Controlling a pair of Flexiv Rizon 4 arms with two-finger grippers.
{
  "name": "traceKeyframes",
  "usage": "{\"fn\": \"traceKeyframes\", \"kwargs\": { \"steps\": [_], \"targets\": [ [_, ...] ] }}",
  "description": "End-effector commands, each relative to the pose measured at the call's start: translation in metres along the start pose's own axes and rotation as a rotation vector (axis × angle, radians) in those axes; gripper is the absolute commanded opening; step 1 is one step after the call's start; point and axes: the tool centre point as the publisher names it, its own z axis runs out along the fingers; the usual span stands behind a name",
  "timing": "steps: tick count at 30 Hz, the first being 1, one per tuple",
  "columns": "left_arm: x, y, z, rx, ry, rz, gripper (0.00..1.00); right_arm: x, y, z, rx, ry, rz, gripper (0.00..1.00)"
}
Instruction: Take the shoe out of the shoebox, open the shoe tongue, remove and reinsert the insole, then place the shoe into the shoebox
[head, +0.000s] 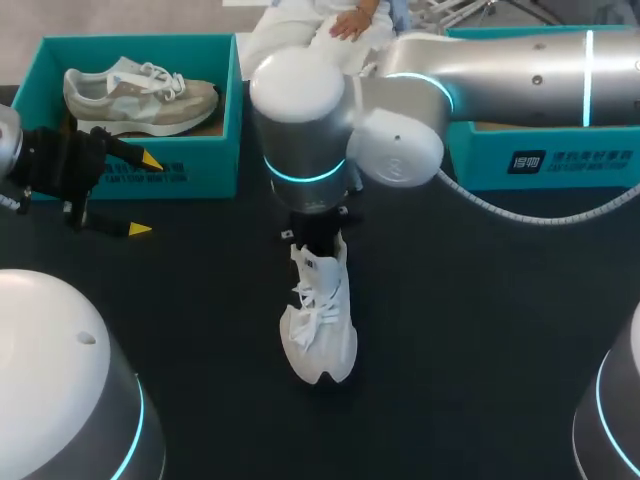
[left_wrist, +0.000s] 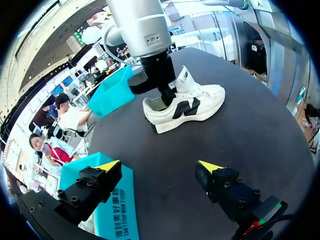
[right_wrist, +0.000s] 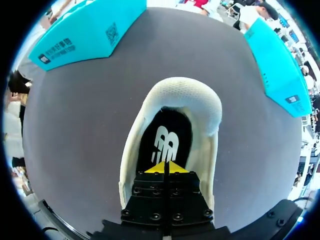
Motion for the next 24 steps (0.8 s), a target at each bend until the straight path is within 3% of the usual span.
{"fn": "traceKeyframes", "kwargs": {
  "steps": [1, 7, 11, 16, 20, 24],
  "targets": [
    [0.001, -0.001, -0.001, -0.003, 0.001, 0.0, 1.0, -0.005, -0.002, 0.015, 0.03, 0.036, -0.003, 0.0],
    [0.001, -0.001, -0.001, -0.003, 0.001, 0.0, 1.0, -0.003, -0.005, 0.025, 0.096, 0.063, -0.026, 0.0],
    [0.001, -0.001, -0.001, -0.003, 0.001, 0.0, 1.0, 0.001, -0.01, 0.01, 0.141, 0.091, -0.023, 0.0],
    [0.001, -0.001, -0.001, -0.003, 0.001, 0.0, 1.0, 0.007, -0.017, -0.029, 0.216, 0.106, 0.007, 0.0],
    [0.001, -0.001, -0.001, -0.003, 0.001, 0.0, 1.0, 0.012, -0.029, -0.042, 0.292, 0.13, 0.005, 0.0],
    [0.001, -0.001, -0.001, -0.003, 0.001, 0.0, 1.0, 0.014, -0.039, -0.041, 0.296, 0.143, 0.017, 0.0]
  ]
}}
